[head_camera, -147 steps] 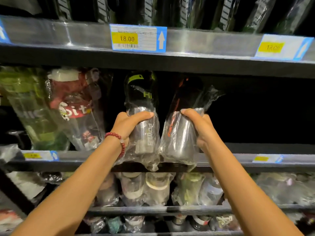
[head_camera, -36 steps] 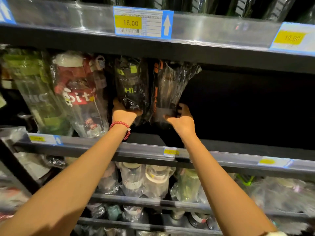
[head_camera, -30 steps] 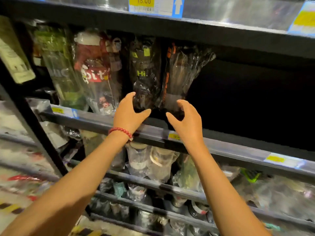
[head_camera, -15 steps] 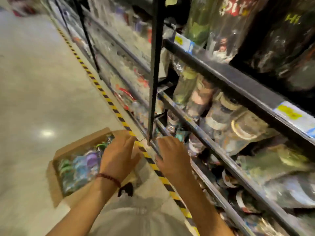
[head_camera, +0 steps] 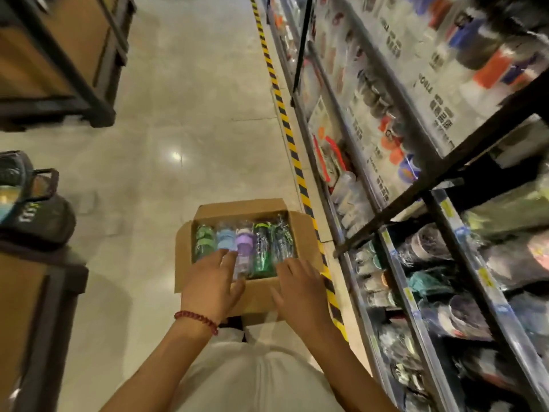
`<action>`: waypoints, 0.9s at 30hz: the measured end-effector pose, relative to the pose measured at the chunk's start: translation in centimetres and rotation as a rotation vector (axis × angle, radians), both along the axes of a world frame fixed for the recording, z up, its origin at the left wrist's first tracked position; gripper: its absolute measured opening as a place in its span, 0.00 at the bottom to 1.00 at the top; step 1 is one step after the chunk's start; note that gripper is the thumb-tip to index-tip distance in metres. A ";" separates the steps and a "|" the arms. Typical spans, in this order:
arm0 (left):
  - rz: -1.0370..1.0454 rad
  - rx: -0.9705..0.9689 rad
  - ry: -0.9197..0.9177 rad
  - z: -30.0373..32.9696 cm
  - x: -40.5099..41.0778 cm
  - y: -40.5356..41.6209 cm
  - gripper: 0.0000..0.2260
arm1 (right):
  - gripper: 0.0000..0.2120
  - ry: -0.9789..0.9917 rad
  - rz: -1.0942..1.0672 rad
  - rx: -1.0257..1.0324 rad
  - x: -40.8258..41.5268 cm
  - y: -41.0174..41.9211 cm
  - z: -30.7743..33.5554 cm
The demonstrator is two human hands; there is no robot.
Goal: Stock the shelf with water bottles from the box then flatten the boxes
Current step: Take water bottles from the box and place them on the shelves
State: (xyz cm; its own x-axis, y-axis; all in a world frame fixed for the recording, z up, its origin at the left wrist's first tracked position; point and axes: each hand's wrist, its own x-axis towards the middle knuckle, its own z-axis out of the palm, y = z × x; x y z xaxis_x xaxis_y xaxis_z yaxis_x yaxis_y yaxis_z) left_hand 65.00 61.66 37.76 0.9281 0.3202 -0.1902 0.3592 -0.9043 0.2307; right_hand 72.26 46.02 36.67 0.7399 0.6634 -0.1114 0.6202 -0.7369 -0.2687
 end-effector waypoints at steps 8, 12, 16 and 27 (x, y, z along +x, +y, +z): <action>0.137 -0.121 0.095 -5.0 4.0 8.8 0.23 | 0.19 0.268 -0.008 -0.103 4.4 7.7 -5.1; 0.310 -0.292 0.243 -10.2 6.2 10.4 0.26 | 0.17 0.348 -0.058 -0.159 7.5 9.2 -9.6; 0.381 -0.341 0.319 -17.6 9.3 11.4 0.26 | 0.18 0.440 -0.071 -0.260 11.2 10.5 -16.6; 0.544 -0.433 0.508 -41.5 18.1 10.9 0.27 | 0.20 0.657 -0.230 -0.351 21.8 11.3 -41.3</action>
